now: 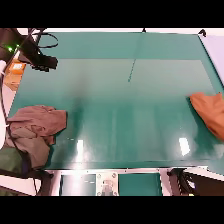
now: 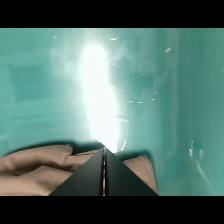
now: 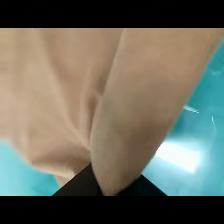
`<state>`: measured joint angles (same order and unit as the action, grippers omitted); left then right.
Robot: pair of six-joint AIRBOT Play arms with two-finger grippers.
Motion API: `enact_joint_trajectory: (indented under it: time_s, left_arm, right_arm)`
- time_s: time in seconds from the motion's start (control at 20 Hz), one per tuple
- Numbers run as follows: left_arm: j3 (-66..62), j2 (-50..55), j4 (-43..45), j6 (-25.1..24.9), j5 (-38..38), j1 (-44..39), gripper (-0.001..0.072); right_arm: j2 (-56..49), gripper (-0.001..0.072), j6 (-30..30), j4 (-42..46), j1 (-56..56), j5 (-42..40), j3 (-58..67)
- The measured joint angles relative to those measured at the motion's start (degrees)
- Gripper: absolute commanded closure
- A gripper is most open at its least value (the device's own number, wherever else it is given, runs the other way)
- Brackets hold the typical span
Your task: Fold the shirts.
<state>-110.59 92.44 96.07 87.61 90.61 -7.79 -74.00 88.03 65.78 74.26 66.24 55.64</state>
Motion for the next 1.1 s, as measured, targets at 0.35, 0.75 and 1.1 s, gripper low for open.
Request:
enact_joint_trajectory:
  time_s: [0.35,0.75,1.1]
  left_arm:
    - [0.00,0.00,-0.83,-0.26,-0.13,0.00,0.0677]
    - [0.00,-0.74,-1.22,-1.73,1.14,0.00,0.0677]
    - [9.51,-9.86,-8.68,1.97,-0.55,-1.57,0.0677]
  right_arm:
    - [1.92,0.0216,-0.55,3.37,5.53,0.66,-8.13]
    - [3.56,0.0693,7.72,4.04,-3.87,20.02,15.56]
    - [9.53,0.0694,7.19,1.88,-37.92,10.62,17.18]
